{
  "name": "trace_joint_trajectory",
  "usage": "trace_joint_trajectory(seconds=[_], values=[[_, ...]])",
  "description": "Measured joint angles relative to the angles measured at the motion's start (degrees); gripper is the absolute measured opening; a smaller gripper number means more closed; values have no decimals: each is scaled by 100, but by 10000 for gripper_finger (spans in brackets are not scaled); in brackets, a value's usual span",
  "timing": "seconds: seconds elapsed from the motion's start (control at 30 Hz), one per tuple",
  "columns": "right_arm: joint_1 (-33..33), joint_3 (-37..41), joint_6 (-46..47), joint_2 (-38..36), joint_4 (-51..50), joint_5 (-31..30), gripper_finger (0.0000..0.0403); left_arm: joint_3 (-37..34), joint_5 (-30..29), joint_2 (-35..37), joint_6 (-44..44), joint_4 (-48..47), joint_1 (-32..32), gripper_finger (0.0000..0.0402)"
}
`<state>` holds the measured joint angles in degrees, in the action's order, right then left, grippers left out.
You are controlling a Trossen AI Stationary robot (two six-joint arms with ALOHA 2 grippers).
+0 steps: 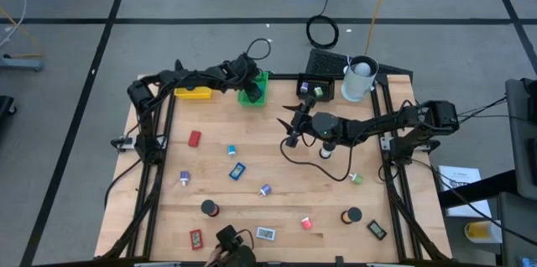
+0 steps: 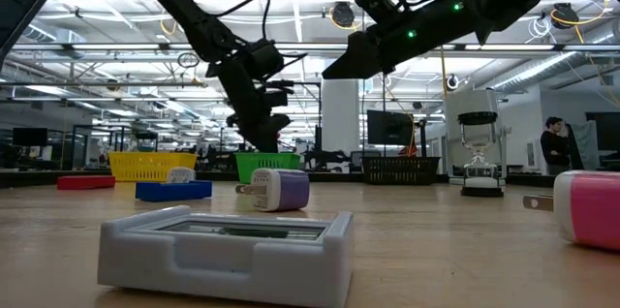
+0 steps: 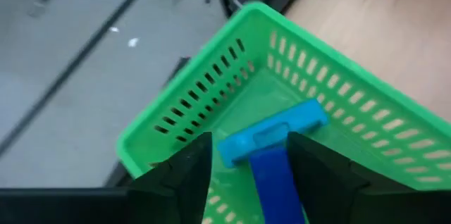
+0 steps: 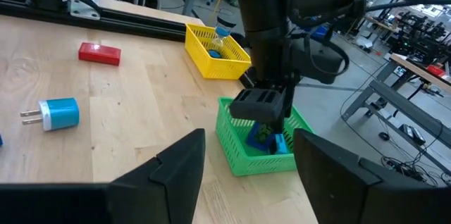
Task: Pick & Place Office items
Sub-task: Put the right blue digital timer into the green bin
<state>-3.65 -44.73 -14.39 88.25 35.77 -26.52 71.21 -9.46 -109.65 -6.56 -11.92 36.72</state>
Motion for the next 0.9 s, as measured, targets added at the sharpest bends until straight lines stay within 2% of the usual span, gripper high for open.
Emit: trace_joint_trajectory(seconds=[0.13, 0.33, 0.43, 0.67, 0.8, 0.9], values=[[0, 0, 0, 0, 0, 0, 202, 238, -146, 0, 180, -228, -90, 164], [0, 0, 0, 0, -1, 0, 195, 525, -165, 9, 213, -917, -85, 171], [1, 0, 0, 0, 0, 0, 191, 512, -182, 9, 193, -1053, -79, 160], [1, 0, 0, 0, -2, 0, 177, 438, -807, 9, 104, -1191, -33, 88], [-1, 0, -2, 0, -1, 0, 169, 438, -789, 9, 39, -1249, -25, 43], [1, 0, -1, 0, 0, 0, 163, 438, -391, 9, -3, -1297, -27, 10]])
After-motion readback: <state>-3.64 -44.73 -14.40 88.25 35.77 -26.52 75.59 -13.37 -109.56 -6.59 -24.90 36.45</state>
